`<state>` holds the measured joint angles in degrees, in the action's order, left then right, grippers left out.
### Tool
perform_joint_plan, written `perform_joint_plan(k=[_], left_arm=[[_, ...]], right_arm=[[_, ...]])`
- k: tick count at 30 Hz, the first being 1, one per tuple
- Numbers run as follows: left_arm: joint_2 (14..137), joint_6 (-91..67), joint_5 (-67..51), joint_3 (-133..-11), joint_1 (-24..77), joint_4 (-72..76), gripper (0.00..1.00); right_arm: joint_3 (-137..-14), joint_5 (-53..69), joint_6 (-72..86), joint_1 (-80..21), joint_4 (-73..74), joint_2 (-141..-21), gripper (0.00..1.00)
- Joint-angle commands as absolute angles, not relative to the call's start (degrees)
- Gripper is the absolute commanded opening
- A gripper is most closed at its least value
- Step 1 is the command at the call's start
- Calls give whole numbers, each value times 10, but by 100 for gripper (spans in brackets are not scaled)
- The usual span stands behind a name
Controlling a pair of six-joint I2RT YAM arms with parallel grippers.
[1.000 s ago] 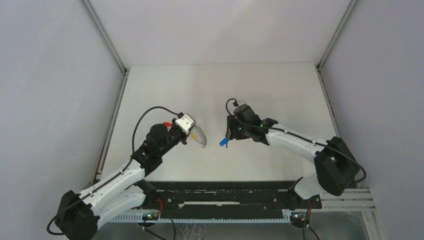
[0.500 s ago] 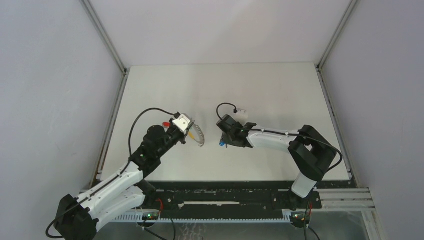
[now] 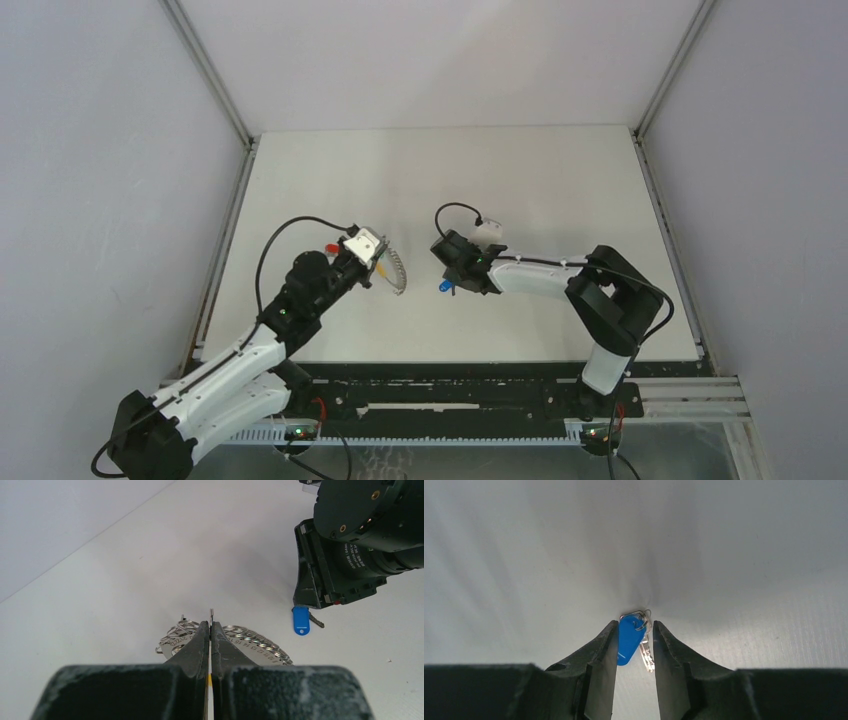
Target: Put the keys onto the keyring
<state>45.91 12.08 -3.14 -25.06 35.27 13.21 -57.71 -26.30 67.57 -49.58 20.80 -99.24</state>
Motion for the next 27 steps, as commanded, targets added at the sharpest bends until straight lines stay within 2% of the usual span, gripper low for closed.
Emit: perform_joint_plan(k=[1,18,27], left_arm=[[441,112,-30,-240,349,175,0],[439,110,-37,-241,349,174,0],[436,111,-37,-241,349,174,0]], right_arm=[[-597,-283,703,-498,204,-999,30],[-597,-277,710,-497,203,-1013,16],[-597,-272,668,-497,200,-1005,0]])
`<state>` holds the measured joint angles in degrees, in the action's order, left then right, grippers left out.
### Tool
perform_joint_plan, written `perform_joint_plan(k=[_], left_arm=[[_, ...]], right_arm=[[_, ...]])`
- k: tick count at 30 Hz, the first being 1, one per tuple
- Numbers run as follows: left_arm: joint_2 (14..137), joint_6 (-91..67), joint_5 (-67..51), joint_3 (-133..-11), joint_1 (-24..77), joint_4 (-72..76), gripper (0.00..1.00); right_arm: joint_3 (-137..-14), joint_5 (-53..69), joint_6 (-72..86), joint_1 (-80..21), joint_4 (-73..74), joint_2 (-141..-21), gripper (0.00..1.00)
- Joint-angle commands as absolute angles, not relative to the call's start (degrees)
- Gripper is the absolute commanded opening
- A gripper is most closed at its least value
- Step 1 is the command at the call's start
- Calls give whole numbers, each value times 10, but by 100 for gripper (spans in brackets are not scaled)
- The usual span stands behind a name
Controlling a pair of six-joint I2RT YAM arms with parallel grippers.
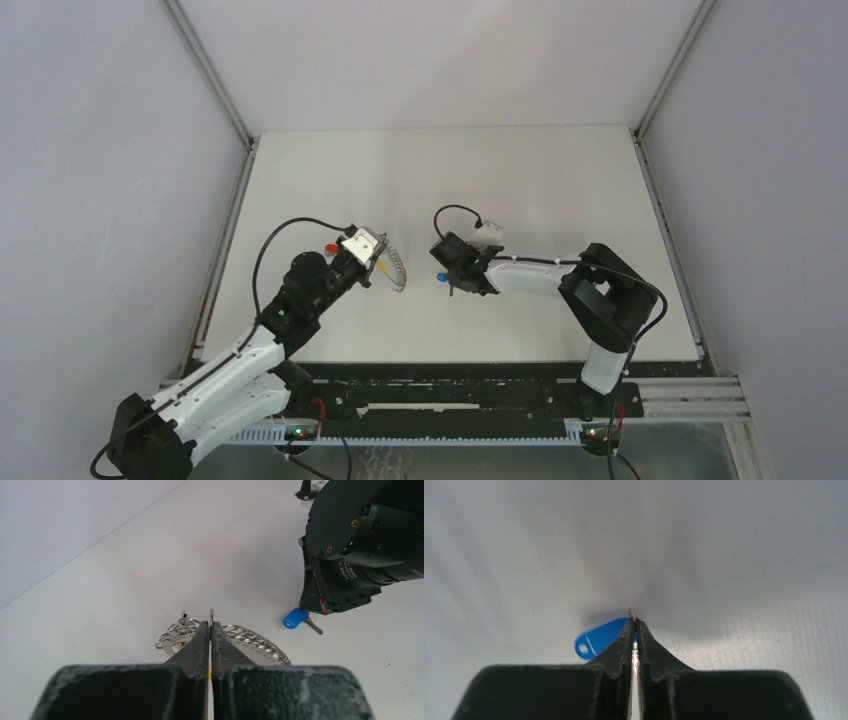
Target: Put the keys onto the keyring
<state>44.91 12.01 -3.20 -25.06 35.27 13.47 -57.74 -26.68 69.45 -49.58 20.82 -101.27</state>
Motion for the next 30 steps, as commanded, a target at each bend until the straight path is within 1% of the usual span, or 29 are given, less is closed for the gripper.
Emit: perform_joint_plan(k=[1,6,8,12,15,18,21,25,30], left_arm=[[435,111,-37,-242,349,174,0],[430,113,-33,-238,349,176,0],[430,113,-33,-237,349,176,0],[428,116,-36,-236,348,177,0],[428,118,-47,-235,347,181,0],[432,123,-66,-238,342,185,0],[431,135,-106,-245,334,191,0],[432,156,-175,-252,326,194,0],[435,199,-277,-264,326,175,0]], right_arm=[[-597,-270,650,-497,195,-1003,0],[-597,-238,496,-491,160,-993,0],[-582,-207,420,-486,118,-983,0],[-522,-106,288,-460,25,-922,0],[-491,-52,172,-450,-1,-861,0],[-488,6,54,-448,17,-796,0],[-480,111,-42,-442,45,-736,0],[-476,206,-133,-428,94,-661,0],[-477,271,-206,-414,135,-580,0]])
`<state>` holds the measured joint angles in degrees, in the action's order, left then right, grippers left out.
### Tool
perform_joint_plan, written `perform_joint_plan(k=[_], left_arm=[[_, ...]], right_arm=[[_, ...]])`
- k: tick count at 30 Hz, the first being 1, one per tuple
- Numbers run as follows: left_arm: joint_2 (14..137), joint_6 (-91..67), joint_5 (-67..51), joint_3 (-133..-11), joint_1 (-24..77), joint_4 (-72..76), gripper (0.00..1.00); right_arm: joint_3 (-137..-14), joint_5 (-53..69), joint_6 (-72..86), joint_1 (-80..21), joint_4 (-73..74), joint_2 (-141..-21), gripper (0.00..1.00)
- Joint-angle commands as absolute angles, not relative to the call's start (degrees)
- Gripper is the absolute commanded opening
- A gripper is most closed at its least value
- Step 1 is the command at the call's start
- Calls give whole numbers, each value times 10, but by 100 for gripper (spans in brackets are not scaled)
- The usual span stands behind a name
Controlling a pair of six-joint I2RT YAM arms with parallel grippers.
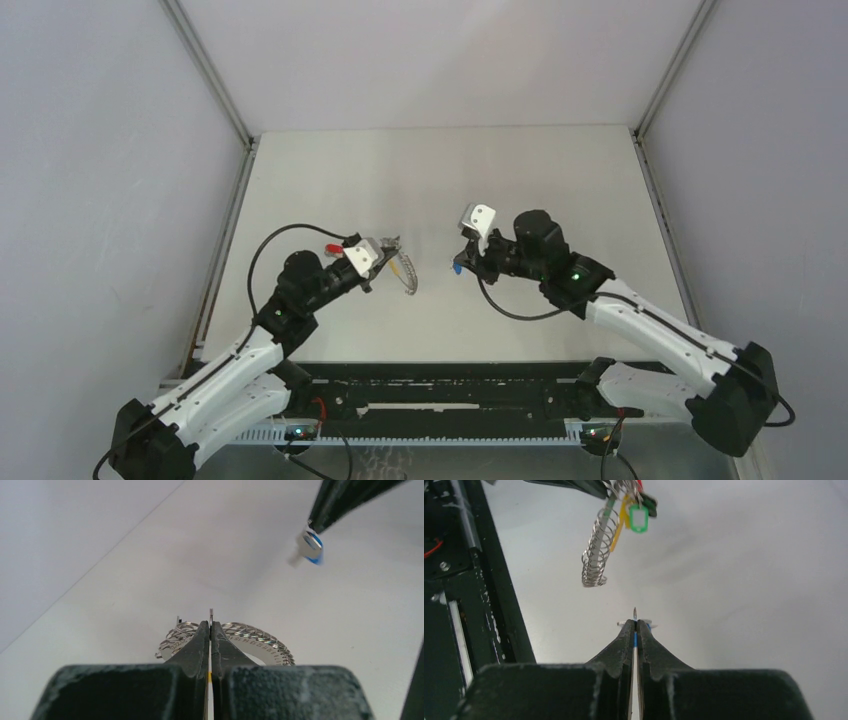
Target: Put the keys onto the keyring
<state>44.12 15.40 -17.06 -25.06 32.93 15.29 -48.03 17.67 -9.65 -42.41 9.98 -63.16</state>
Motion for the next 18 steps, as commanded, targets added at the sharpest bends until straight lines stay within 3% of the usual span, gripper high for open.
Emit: perform_joint_plan(k=[1,11,18], left_arm=[[436,208,-297,-266,326,173,0],[443,268,-414,-275,328,167,0],[445,305,-426,-282,350,158,0]], right_arm=[[-477,279,-218,-414,139,-568,0],[-526,317,-283,-418,204,-541,0],[-545,291,-314,-453,212,-572,0]])
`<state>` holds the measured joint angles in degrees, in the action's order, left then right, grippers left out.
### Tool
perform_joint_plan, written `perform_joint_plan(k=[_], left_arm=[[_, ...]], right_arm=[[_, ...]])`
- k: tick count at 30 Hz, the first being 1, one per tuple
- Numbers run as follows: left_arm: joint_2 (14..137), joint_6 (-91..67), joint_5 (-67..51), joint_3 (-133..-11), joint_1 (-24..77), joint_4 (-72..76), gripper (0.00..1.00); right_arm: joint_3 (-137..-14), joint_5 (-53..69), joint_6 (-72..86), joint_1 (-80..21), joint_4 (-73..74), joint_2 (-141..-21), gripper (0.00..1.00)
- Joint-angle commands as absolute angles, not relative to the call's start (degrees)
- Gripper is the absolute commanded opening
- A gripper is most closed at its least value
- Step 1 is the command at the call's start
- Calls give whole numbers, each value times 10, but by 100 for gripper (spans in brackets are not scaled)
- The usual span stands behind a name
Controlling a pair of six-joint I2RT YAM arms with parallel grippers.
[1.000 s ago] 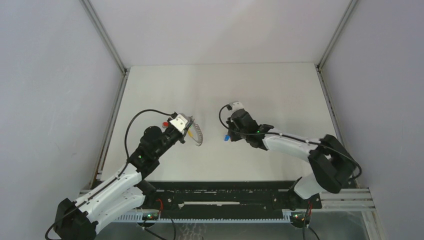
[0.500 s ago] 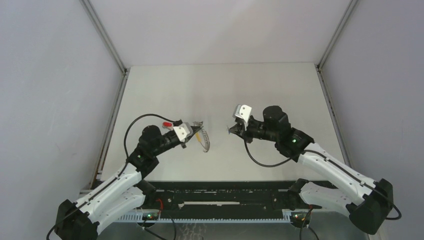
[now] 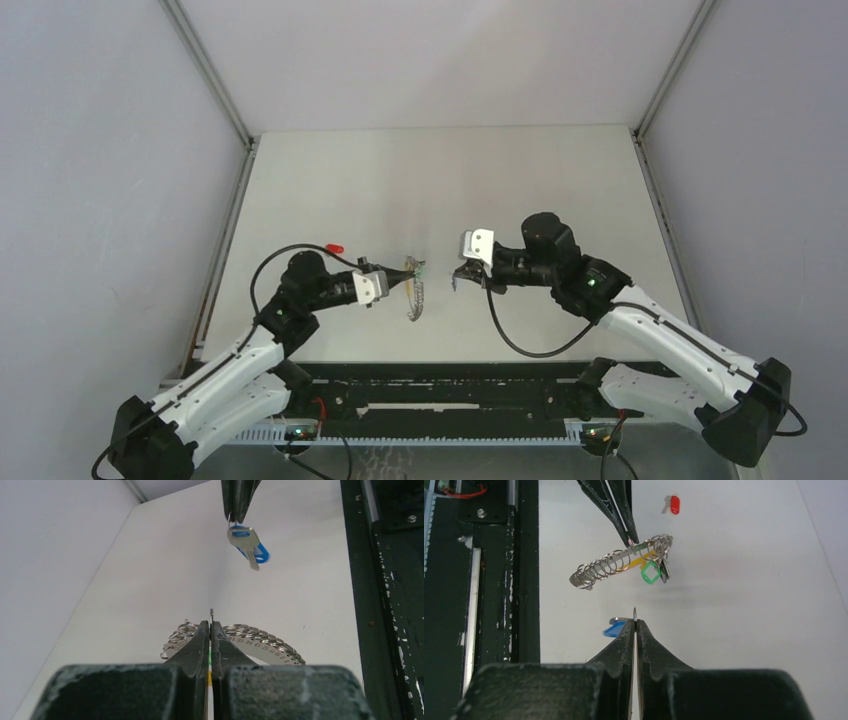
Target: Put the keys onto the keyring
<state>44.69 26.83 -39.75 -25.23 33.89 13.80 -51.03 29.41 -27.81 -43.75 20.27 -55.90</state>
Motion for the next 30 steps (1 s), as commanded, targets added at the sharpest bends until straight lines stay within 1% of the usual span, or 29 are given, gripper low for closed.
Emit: perform_joint_plan(k=[1,5,16,22,26,30], left_arm=[[445,308,-425,-284,352,155,0],[445,318,-420,-289,362,137,0],[432,331,-352,-283,373,112,0],[427,294,-209,-276,373,128,0],[421,264,-109,-262,373,158,0],[408,245,-35,-249,370,185,0]], right_arm=[[-554,293,-325,-456,226,-579,0],[-585,282,-372,-476,275,-602,0],[-586,208,-403,-510,303,-615,0],[-601,127,-364,-508,396,-658,0],[-613,108,-339,-504,455,-720,0],[-618,90,-327,-504,464,-796,0]])
